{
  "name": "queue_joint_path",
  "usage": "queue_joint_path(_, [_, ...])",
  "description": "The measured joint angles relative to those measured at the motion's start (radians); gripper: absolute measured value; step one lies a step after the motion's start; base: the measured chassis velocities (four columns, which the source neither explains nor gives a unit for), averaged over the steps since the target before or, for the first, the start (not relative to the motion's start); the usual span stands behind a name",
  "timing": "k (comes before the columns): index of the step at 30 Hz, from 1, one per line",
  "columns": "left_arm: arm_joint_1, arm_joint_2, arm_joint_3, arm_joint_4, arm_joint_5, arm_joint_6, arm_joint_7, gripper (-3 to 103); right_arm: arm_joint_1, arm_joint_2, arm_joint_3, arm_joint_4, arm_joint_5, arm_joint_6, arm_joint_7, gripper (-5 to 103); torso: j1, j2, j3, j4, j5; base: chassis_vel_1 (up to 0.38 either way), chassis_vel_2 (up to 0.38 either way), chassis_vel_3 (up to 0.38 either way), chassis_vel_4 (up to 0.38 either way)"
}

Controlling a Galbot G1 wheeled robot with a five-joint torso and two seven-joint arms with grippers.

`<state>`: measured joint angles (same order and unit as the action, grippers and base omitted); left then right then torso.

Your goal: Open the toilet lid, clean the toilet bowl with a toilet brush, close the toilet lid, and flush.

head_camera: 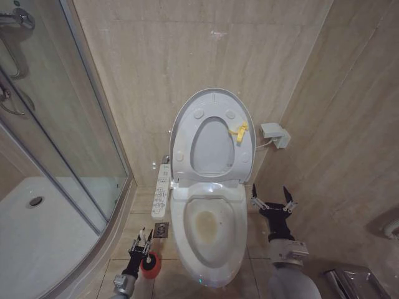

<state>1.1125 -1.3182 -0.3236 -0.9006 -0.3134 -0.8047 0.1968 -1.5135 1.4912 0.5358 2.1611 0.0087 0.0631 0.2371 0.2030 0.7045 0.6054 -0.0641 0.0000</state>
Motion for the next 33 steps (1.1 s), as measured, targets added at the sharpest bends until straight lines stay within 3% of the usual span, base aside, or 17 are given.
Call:
queue_joint_path(5, [0.089,0.005,-0.033,-0.134,0.028,0.037,-0.033,43,0.0,0.0,0.0,0.0,0.0,0.0,0.0,100,0.0,0.0,0.0,0.0003,0.0,0.0,0.0,0.0,0.0])
queue_joint_path(6, [0.112,0.006,-0.043,-0.177,0.029,0.044,-0.034,71,0.0,0.0,0.0,0.0,0.0,0.0,0.0,100,0.0,0.0,0.0,0.0,0.0001,0.0,0.0,0.0,0.0])
queue_joint_path(12, [0.177,0.007,-0.083,-0.308,0.048,0.033,-0.037,71,0.0,0.0,0.0,0.0,0.0,0.0,0.0,100,0.0,0.0,0.0,-0.0001,0.0,0.0,0.0,0.0,0.0])
queue_joint_path(13, [0.193,0.008,-0.095,-0.334,0.056,0.028,-0.036,97,0.0,0.0,0.0,0.0,0.0,0.0,0.0,100,0.0,0.0,0.0,-0.0001,0.0001,0.0,0.0,0.0,0.0])
queue_joint_path(19, [0.263,0.011,-0.139,-0.457,0.068,0.03,-0.037,97,0.0,0.0,0.0,0.0,0.0,0.0,0.0,100,0.0,0.0,0.0,0.0001,0.0001,0.0,0.0,0.0,0.0])
queue_joint_path(21, [0.319,0.011,-0.173,-0.602,0.072,0.065,-0.05,100,0.0,0.0,0.0,0.0,0.0,0.0,0.0,100,0.0,0.0,0.0,0.0,0.0001,0.0,0.0,0.0,0.0])
queue_joint_path(22, [0.319,0.011,-0.173,-0.602,0.072,0.065,-0.05,100,0.0,0.0,0.0,0.0,0.0,0.0,0.0,100,0.0,0.0,0.0,0.0,0.0001,0.0,0.0,0.0,0.0])
queue_joint_path(25, [0.39,0.015,-0.21,-0.797,0.072,0.139,-0.073,100,0.0,0.0,0.0,0.0,0.0,0.0,0.0,100,0.0,0.0,0.0,0.0,0.0,0.0,0.0,0.0,0.0])
queue_joint_path(26, [0.39,0.015,-0.21,-0.797,0.072,0.139,-0.073,100,0.0,0.0,0.0,0.0,0.0,0.0,0.0,100,0.0,0.0,0.0,0.0,0.0,0.0,0.0,0.0,0.0])
queue_joint_path(29, [0.459,0.022,-0.247,-0.99,0.072,0.221,-0.108,100,0.0,0.0,0.0,0.0,0.0,0.0,0.0,100,0.0,0.0,0.0,0.0001,0.0001,0.0,0.0,0.0,0.0])
queue_joint_path(30, [0.459,0.022,-0.247,-0.99,0.072,0.221,-0.108,100,0.0,0.0,0.0,0.0,0.0,0.0,0.0,100,0.0,0.0,0.0,0.0001,0.0001,0.0,0.0,0.0,0.0])
queue_joint_path(33, [0.516,0.019,-0.284,-1.138,0.064,0.294,-0.13,100,0.0,0.0,0.0,0.0,0.0,0.0,0.0,100,0.0,0.0,0.0,0.0,0.0002,0.0,0.0,0.0,0.0])
